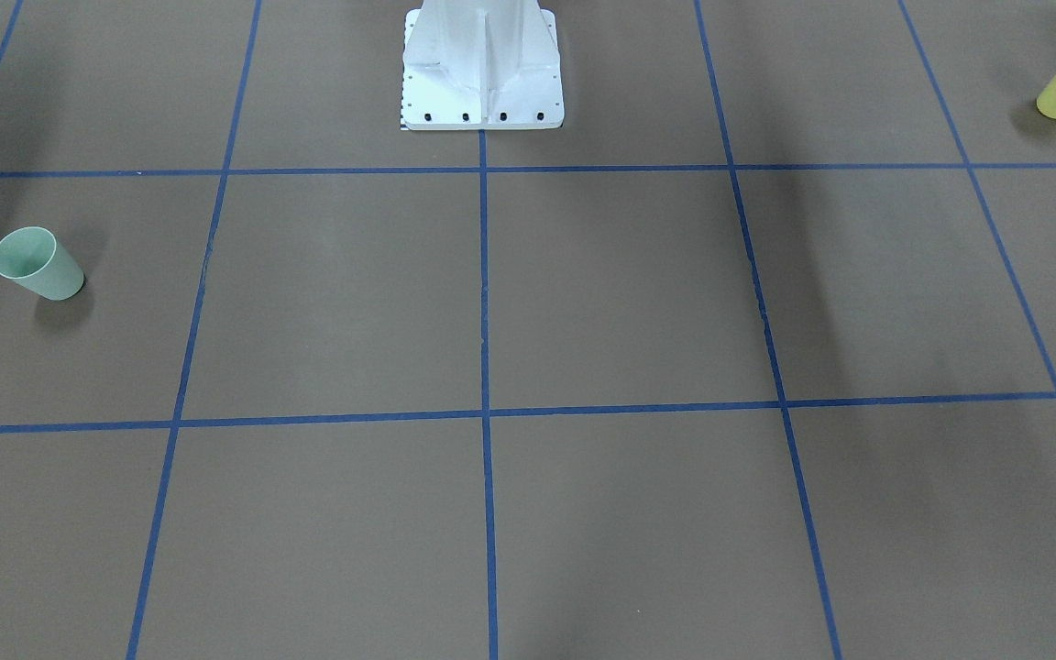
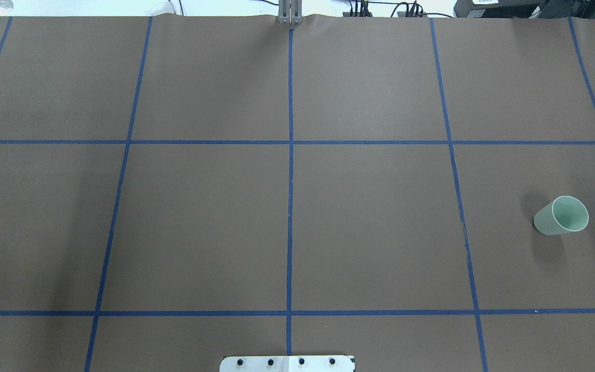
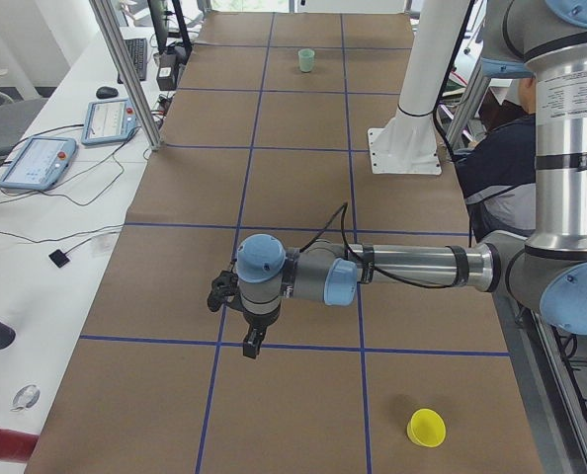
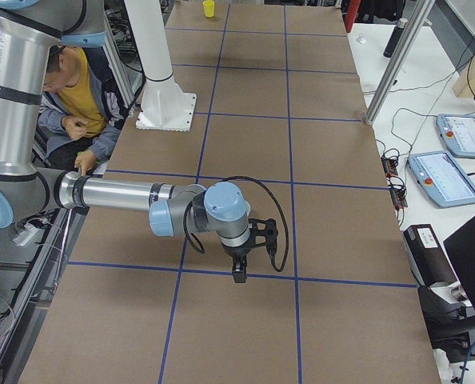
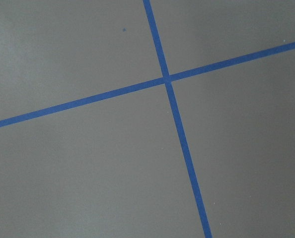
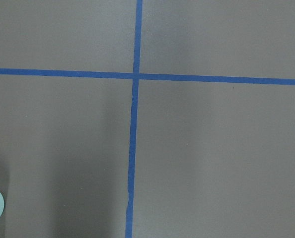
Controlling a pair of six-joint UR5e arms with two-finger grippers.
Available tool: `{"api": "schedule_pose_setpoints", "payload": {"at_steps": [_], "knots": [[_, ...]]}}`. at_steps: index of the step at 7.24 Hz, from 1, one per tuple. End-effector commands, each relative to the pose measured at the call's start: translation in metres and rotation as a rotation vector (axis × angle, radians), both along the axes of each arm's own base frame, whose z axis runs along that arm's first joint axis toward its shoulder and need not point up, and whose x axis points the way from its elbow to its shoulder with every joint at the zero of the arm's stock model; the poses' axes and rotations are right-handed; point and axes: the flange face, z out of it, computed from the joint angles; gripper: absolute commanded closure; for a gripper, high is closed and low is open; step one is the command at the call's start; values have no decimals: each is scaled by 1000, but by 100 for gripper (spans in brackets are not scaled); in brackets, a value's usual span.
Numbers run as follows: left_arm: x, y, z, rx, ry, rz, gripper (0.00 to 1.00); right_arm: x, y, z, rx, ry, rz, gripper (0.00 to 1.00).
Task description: Transfer and stack yellow cup on green cup
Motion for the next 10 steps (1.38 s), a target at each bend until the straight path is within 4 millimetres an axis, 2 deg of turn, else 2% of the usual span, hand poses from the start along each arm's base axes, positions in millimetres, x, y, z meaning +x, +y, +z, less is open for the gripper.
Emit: {"api": "schedule_pose_setpoints", "payload": {"at_steps": [1,3,5,6,7,9,10], "knots": [[-1,1,-12,24,-2,-1,0,0,3,7,-15,-5,1,0],[0,0,-16,33,-3,0,0,0,2,5,-11,-10,1,0],[1,-1,-64,118,3,-9,0,-1,-4,-7,60,-9,-1,0],[1,-12,-80,172,2,-7,0,-2,-5,-9,79,-27,0,0],[2,-32,-99,256,7,-14,0,-2,-4,-8,79,-30,-2,0],[2,-19,-91,275,16,-11,0,-3,2,-1,61,-30,-4,0],[1,-15,-97,318,18,-14,0,-3,6,9,43,-38,-6,0]]}}
